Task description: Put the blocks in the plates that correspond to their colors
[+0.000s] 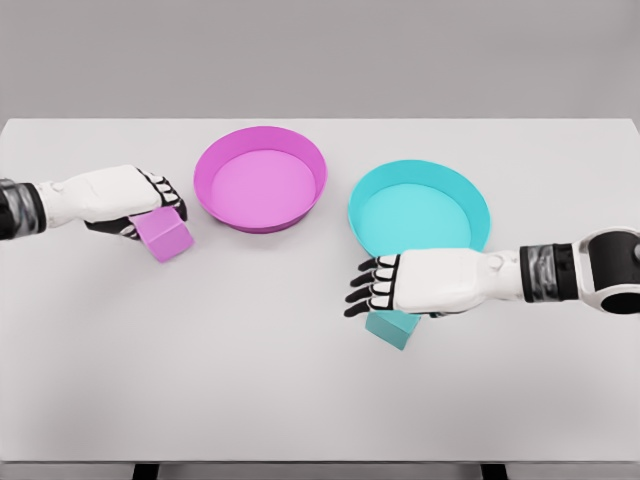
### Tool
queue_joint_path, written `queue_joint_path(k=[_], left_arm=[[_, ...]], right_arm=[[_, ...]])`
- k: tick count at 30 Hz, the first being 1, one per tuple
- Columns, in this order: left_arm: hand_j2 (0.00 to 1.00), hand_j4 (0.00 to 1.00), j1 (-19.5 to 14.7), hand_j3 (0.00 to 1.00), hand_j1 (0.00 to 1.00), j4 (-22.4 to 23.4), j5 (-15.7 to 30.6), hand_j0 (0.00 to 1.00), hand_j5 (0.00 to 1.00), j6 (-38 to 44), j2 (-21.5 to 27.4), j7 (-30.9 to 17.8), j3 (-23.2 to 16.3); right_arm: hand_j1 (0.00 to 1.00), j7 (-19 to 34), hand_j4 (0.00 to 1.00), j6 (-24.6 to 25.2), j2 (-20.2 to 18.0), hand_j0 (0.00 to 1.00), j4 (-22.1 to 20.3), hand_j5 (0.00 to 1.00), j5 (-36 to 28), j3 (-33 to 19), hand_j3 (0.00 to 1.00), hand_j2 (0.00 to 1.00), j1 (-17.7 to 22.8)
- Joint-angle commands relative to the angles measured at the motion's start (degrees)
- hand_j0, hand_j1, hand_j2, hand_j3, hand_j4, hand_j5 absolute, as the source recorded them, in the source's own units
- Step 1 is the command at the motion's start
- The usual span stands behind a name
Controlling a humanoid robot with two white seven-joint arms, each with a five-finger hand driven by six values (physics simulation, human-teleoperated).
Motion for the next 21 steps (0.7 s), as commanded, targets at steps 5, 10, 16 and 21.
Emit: queue_joint_path(k=[5, 10, 16, 21], left_arm=[[0.42, 0.42, -1.14, 0.42, 0.42, -2.21, 0.74, 0.42, 0.42, 0.07, 1.02, 0.1, 0.19], [0.42, 0.42, -2.28, 0.42, 0.42, -2.47, 1.45, 0.42, 0.42, 0.07, 0.58, 0.28, 1.24], [0.42, 0.42, -4.83, 0.42, 0.42, -2.03, 3.29, 0.42, 0.42, 0.07, -1.09, 0.1, 1.86], [0.42, 0.42, -6.42, 0.42, 0.42, -1.15, 1.89, 0.42, 0.42, 0.07, -6.98, -1.48, 1.68]], right_arm=[[1.0, 0.28, 1.0, 0.06, 0.99, 1.0, 1.03, 1.0, 0.83, -0.06, 1.0, 1.0, 0.61], [1.0, 0.36, 1.0, 0.06, 2.84, 1.0, 4.81, 1.0, 1.1, -0.06, 1.0, 1.0, 0.97], [1.0, 1.51, 1.0, 0.06, 3.63, 1.0, 5.34, 1.0, 1.1, -0.06, 1.0, 1.0, 1.05], [1.0, 1.51, 1.0, 0.06, 4.16, 1.0, 5.08, 1.0, 1.1, -0.06, 1.0, 1.0, 0.97]])
